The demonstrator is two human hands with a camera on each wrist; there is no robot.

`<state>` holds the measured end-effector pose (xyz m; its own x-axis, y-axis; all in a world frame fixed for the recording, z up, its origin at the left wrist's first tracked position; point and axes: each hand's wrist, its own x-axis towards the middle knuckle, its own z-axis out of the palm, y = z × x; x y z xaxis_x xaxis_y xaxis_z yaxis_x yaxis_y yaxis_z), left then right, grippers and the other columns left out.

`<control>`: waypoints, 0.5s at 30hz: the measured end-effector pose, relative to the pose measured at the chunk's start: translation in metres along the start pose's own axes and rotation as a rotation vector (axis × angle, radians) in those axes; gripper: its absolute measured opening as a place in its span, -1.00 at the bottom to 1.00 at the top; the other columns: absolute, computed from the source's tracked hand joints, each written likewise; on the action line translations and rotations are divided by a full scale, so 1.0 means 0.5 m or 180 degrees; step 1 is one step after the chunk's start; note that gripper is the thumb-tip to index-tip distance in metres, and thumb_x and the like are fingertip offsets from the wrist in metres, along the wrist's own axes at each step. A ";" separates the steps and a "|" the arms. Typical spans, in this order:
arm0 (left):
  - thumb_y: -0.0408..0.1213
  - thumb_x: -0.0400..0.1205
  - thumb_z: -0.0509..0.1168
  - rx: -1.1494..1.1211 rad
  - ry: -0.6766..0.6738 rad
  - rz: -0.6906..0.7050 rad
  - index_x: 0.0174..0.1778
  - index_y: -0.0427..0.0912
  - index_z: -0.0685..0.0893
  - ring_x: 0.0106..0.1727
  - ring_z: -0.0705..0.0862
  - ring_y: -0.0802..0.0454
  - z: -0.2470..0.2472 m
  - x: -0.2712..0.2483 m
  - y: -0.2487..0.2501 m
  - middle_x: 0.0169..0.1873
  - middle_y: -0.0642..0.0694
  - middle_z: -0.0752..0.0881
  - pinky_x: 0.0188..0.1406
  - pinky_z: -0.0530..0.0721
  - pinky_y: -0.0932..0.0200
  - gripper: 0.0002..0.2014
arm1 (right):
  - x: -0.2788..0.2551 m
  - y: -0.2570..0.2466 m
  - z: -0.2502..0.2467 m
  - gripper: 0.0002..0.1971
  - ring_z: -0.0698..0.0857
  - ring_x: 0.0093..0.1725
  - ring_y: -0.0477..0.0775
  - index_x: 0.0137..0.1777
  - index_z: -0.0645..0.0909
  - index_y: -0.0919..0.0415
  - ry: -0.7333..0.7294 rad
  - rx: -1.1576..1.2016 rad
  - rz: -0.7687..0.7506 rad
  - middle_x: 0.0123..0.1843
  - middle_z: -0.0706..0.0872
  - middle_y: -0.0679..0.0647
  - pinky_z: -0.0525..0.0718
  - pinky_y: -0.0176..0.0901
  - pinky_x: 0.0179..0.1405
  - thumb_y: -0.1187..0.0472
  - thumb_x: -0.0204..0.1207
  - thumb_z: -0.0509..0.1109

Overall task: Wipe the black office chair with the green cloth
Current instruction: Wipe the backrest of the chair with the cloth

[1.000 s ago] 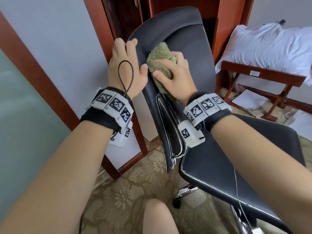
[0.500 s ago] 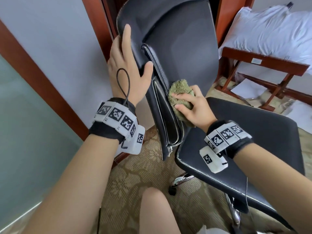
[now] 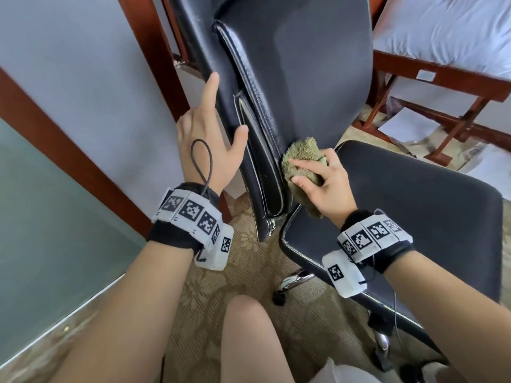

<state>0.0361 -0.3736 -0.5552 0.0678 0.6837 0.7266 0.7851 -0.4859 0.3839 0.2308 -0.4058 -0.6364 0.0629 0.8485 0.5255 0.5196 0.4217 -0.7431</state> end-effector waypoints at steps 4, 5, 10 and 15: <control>-0.20 0.52 0.34 -0.0278 -0.0057 0.0153 0.55 -0.27 0.26 0.25 0.45 -0.03 0.020 0.015 -0.009 0.32 -0.27 0.56 0.33 0.44 0.02 -0.31 | 0.053 -0.034 -0.002 -0.64 0.47 0.04 -0.47 0.21 0.62 -0.04 0.0359 0.0229 -0.0091 0.00 0.37 -0.17 0.34 -0.61 0.24 0.25 0.43 0.46; -0.20 0.52 0.35 -0.0286 -0.0007 0.0179 0.54 -0.23 0.27 0.24 0.44 -0.02 0.023 0.018 -0.010 0.28 -0.29 0.58 0.32 0.41 0.06 -0.32 | 0.064 -0.040 0.000 -0.65 0.46 0.01 -0.50 0.22 0.64 -0.02 0.0374 0.0196 -0.0106 -0.01 0.35 -0.21 0.33 -0.63 0.22 0.25 0.43 0.46; -0.17 0.50 0.37 -0.0236 0.0020 0.0325 0.46 -0.02 0.23 0.17 0.46 -0.01 0.020 0.011 -0.005 0.20 -0.25 0.61 0.32 0.46 -0.03 -0.36 | 0.053 -0.040 0.012 -0.68 0.43 0.03 -0.50 0.22 0.68 0.06 0.0301 0.0079 -0.0198 0.01 0.30 -0.24 0.29 -0.68 0.20 0.24 0.45 0.46; -0.12 0.49 0.34 -0.0139 -0.0064 0.0281 0.45 0.07 0.24 0.00 0.47 -0.04 0.002 -0.007 0.015 -0.02 -0.24 0.62 0.16 0.53 -0.12 -0.38 | -0.004 -0.039 0.005 -0.67 0.42 0.12 -0.51 0.22 0.68 0.11 0.0178 0.0095 -0.0167 0.03 0.38 -0.07 0.27 -0.69 0.23 0.25 0.44 0.48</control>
<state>0.0423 -0.3791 -0.5557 0.1484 0.6477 0.7473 0.7480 -0.5679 0.3436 0.2187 -0.4147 -0.6239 0.0840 0.8061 0.5858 0.4979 0.4753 -0.7254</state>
